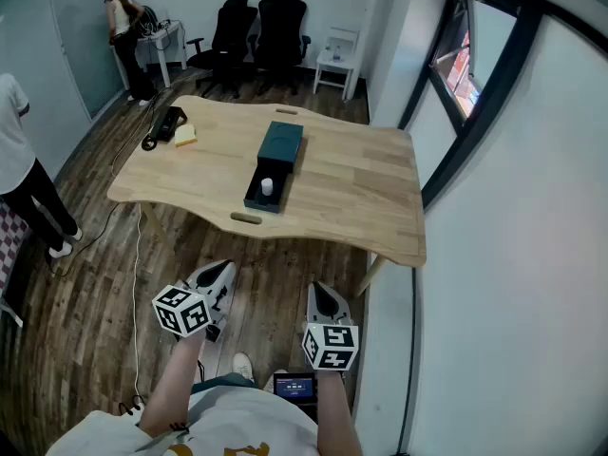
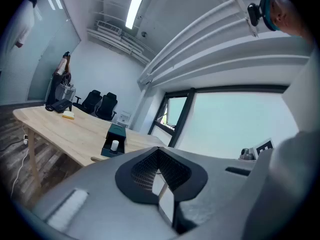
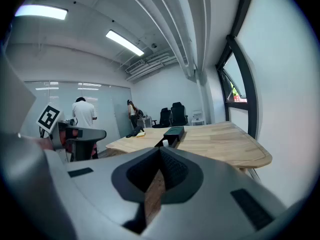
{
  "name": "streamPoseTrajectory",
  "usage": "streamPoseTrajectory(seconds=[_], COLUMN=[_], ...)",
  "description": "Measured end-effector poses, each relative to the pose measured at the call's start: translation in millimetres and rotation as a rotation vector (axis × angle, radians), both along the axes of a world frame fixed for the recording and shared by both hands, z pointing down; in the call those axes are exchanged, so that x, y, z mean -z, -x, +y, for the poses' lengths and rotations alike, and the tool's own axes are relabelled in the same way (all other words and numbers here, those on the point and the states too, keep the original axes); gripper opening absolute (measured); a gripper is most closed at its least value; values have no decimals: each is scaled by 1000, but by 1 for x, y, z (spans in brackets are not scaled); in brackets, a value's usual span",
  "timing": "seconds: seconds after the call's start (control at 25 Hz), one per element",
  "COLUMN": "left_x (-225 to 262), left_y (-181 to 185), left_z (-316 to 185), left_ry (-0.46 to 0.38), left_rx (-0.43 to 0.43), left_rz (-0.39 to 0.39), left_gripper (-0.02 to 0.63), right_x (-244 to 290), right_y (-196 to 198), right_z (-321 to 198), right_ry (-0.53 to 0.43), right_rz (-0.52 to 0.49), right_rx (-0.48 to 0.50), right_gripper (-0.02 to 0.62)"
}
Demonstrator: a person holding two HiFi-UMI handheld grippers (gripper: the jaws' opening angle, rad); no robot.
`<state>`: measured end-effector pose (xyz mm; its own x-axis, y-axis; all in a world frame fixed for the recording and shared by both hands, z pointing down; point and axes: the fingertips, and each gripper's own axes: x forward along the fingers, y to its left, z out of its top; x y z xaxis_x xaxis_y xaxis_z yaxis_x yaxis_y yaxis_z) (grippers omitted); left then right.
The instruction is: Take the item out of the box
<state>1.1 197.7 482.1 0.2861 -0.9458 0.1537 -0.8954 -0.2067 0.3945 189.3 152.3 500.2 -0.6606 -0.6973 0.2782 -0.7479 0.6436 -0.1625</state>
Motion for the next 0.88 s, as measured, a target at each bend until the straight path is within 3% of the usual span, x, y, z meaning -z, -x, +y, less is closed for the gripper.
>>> streamPoseTrajectory(seconds=[0.44, 0.64, 0.88], left_x=[-7, -16, -26], left_y=[6, 21, 49], left_z=[-12, -28, -75], left_ry=[23, 49, 61], left_rx=[31, 39, 57], left_rz=[-117, -164, -162], left_gripper=[0, 0, 0], right_x=[4, -9, -18], right_y=[-4, -4, 8], right_z=[-10, -32, -79], right_ry=[-1, 26, 29], right_rz=[-23, 12, 37], right_rx=[4, -23, -32], right_gripper=[6, 6, 6])
